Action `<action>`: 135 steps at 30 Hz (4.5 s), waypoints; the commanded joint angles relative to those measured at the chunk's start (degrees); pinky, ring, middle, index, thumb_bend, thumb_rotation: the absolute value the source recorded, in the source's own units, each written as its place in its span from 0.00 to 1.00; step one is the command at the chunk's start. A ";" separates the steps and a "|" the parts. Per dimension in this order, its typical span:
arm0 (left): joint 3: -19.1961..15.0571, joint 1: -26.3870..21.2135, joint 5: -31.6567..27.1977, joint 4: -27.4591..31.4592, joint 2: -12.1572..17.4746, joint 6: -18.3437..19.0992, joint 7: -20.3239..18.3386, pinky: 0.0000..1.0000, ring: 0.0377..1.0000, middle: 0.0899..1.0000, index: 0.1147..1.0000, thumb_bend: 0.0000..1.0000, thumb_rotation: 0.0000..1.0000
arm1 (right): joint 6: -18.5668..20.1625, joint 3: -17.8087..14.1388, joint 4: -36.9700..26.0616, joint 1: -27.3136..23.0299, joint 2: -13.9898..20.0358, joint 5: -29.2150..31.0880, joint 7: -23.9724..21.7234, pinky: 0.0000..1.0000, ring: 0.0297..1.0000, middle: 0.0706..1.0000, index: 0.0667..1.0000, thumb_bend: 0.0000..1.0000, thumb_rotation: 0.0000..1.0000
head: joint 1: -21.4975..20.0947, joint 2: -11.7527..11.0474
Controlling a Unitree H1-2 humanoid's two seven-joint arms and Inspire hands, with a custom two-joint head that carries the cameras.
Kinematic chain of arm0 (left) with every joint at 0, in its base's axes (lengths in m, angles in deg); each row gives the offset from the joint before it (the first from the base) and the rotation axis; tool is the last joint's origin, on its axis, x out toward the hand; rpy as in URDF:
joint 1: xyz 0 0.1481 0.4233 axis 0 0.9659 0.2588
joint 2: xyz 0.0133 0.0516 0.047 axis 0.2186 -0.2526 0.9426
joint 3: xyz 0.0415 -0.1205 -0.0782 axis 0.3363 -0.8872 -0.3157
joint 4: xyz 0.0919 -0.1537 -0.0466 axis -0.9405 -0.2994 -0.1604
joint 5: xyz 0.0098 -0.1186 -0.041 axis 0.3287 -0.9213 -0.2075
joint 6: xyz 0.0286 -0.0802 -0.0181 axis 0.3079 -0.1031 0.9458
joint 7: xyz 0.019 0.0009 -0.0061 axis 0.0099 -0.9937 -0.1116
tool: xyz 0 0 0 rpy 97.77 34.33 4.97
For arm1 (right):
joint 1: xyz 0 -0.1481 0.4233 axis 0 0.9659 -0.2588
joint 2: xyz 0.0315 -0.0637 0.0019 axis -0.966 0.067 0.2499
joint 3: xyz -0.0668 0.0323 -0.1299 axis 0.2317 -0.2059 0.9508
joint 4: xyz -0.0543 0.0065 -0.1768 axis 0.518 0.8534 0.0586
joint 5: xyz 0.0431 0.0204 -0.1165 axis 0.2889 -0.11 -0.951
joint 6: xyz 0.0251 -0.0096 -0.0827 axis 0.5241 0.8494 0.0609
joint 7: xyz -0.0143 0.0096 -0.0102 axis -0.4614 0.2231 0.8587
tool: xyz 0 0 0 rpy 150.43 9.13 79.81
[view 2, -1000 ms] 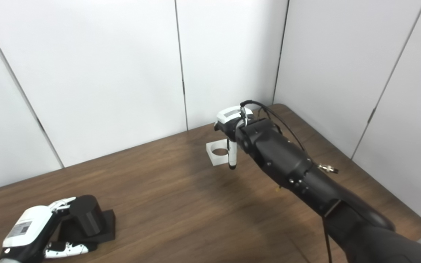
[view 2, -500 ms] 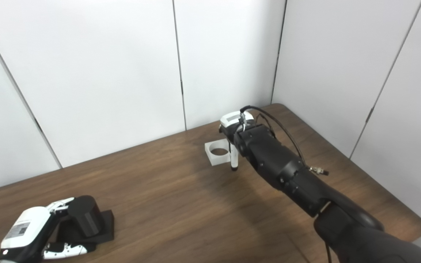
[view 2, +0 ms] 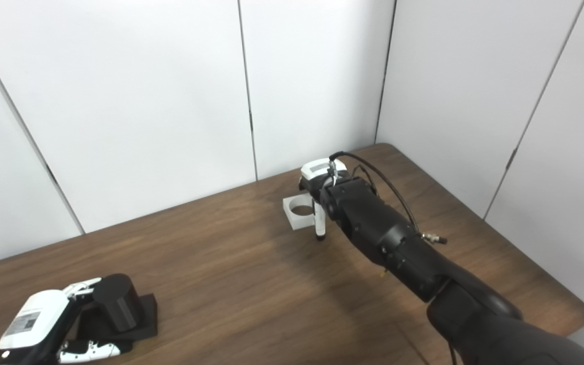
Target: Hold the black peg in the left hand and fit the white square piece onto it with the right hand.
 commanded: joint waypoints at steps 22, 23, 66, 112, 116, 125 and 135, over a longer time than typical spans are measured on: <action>2.71 6.02 1.44 2.35 2.03 3.47 -10.63 0.72 0.82 0.83 0.43 0.52 0.06 | 0.66 2.20 6.81 -6.86 -1.12 8.48 0.27 0.41 0.52 0.58 0.46 0.52 0.14 | 1.53 1.38; 2.78 6.00 1.50 2.30 2.04 3.46 -10.66 0.72 0.82 0.83 0.43 0.52 0.06 | 0.53 2.15 6.55 -6.85 -0.95 8.90 0.10 0.39 0.50 0.57 0.45 0.52 0.14 | 1.53 1.38; 5.43 4.90 4.48 2.76 -3.92 10.05 -11.17 0.78 0.85 0.85 0.42 0.52 0.07 | -11.05 -1.58 -28.49 -1.22 2.66 23.47 -1.95 0.86 0.86 0.75 0.44 0.52 0.13 | 27.20 8.30; 6.89 3.47 5.11 1.18 -7.00 12.68 -11.68 0.78 0.87 0.86 0.43 0.52 0.07 | -12.55 2.21 -27.56 -3.05 -14.54 23.51 -2.44 0.85 0.86 0.75 0.44 0.52 0.13 | 31.68 8.86; 6.87 3.63 5.20 1.68 -6.90 12.66 -11.51 0.78 0.87 0.85 0.43 0.52 0.07 | -12.08 2.10 -25.87 -3.16 -15.31 24.50 -2.41 0.86 0.86 0.75 0.44 0.52 0.13 | 32.11 8.89; 7.09 3.99 5.13 2.59 -6.90 12.94 -11.74 0.76 0.87 0.86 0.43 0.52 0.07 | -12.32 2.54 -23.76 -3.71 -16.18 25.04 -1.41 0.82 0.85 0.74 0.44 0.52 0.13 | 32.72 9.18; 7.30 4.11 5.23 3.12 -7.17 13.80 -12.35 0.78 0.88 0.86 0.43 0.52 0.07 | -12.72 3.17 -20.87 -3.46 -17.52 25.76 0.70 0.79 0.83 0.74 0.44 0.52 0.13 | 32.95 9.45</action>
